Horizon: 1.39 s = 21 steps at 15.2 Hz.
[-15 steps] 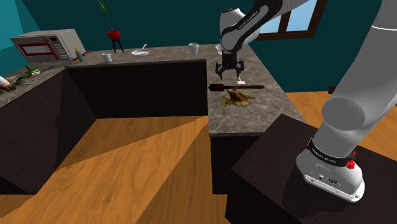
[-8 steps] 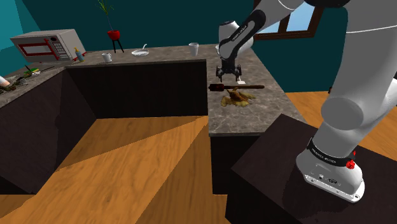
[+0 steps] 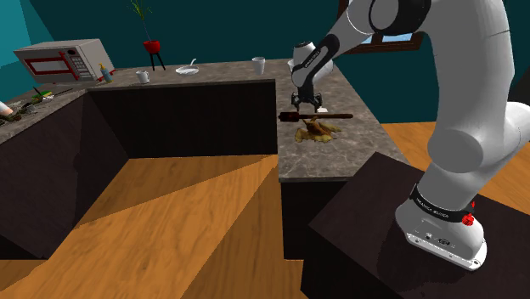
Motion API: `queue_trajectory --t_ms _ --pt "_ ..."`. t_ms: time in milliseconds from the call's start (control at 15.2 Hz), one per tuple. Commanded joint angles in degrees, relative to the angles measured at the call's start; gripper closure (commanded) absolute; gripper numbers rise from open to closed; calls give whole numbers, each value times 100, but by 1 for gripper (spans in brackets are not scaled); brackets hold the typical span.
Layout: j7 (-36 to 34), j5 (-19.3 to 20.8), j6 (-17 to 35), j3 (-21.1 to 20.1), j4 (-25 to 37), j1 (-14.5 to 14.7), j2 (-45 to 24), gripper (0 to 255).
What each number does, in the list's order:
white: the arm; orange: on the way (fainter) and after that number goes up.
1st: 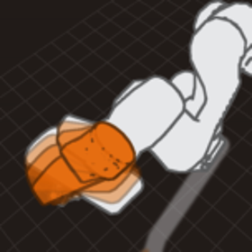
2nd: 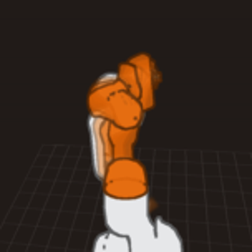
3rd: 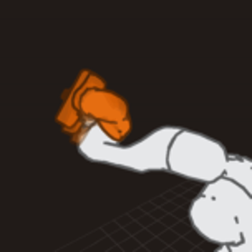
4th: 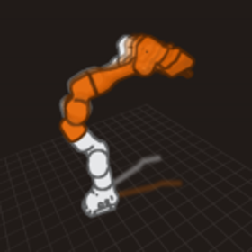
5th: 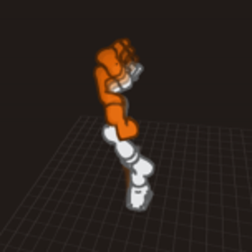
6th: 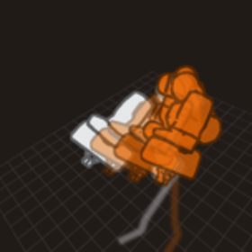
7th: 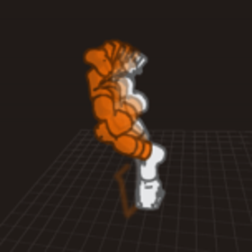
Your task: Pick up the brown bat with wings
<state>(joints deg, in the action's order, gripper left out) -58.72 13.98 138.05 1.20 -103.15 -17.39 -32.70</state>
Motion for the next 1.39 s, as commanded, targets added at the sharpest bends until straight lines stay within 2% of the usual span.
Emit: queue_trajectory --t_ms 0,462,1122,1188,1320 --pt "-111 -44 8 98 322 -78 -319 0" --pt "-516 -278 -133 366 1790 -349 -1639 0" --pt "-591 -271 134 382 2008 -361 -2129 0" --pt "-592 -271 135 382 2002 -360 -2124 255" --pt "-589 -271 135 382 1999 -362 -2122 255"
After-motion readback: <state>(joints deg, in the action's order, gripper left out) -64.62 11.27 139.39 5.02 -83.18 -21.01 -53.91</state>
